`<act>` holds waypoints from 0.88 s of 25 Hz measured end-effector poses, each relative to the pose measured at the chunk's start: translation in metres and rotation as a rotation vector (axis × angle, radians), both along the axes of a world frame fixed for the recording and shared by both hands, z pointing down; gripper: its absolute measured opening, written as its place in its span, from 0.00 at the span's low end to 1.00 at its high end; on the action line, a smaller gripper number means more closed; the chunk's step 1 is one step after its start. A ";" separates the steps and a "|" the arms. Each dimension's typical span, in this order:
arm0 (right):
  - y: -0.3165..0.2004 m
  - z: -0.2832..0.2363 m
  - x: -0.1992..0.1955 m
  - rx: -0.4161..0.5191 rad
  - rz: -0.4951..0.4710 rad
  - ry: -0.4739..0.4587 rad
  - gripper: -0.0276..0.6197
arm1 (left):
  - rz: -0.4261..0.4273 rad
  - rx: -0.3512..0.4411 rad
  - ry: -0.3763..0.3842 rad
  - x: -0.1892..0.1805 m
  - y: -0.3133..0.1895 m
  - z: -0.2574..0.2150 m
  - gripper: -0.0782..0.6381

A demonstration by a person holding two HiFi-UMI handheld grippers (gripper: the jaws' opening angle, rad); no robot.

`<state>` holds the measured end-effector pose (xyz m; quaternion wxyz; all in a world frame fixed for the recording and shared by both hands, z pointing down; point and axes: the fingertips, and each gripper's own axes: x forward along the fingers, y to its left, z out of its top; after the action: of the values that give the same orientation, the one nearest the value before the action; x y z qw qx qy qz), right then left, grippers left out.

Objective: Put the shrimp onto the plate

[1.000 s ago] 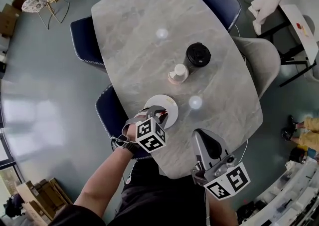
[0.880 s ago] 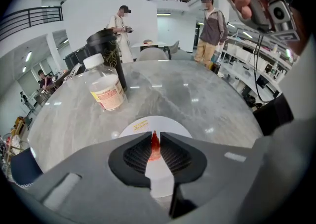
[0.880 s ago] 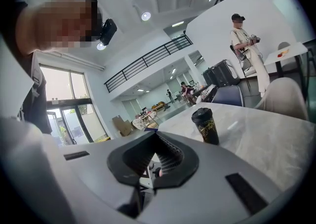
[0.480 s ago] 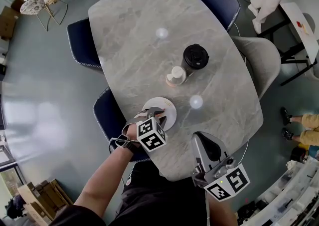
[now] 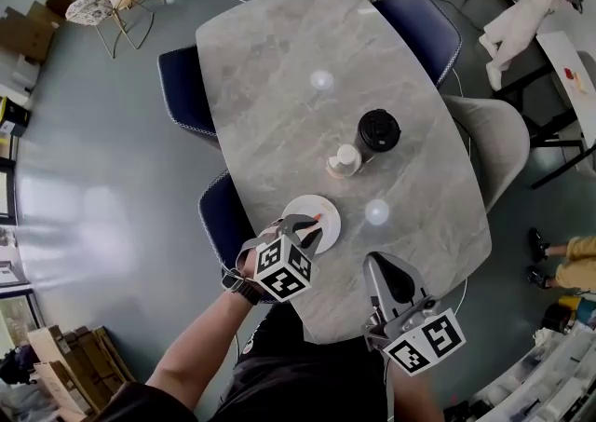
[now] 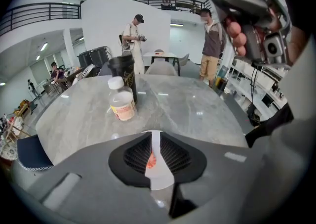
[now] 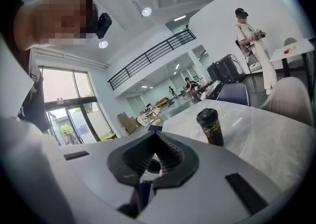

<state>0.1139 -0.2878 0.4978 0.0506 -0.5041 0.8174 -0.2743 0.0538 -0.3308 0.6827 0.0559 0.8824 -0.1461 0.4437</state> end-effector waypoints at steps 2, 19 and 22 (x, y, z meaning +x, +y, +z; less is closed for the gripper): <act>-0.002 -0.008 -0.001 0.012 -0.018 -0.002 0.05 | -0.015 0.000 0.036 0.004 0.006 -0.020 0.18; 0.004 -0.072 -0.020 0.097 -0.096 0.082 0.05 | -0.184 0.144 0.498 0.012 0.046 -0.219 0.12; 0.009 -0.082 -0.023 0.105 -0.095 0.081 0.05 | -0.262 0.153 0.634 0.009 0.055 -0.260 0.12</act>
<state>0.0914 -0.2786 0.4158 0.0307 -0.4721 0.8549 -0.2127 0.0628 -0.2763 0.4227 0.0887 0.9517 -0.2663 0.1247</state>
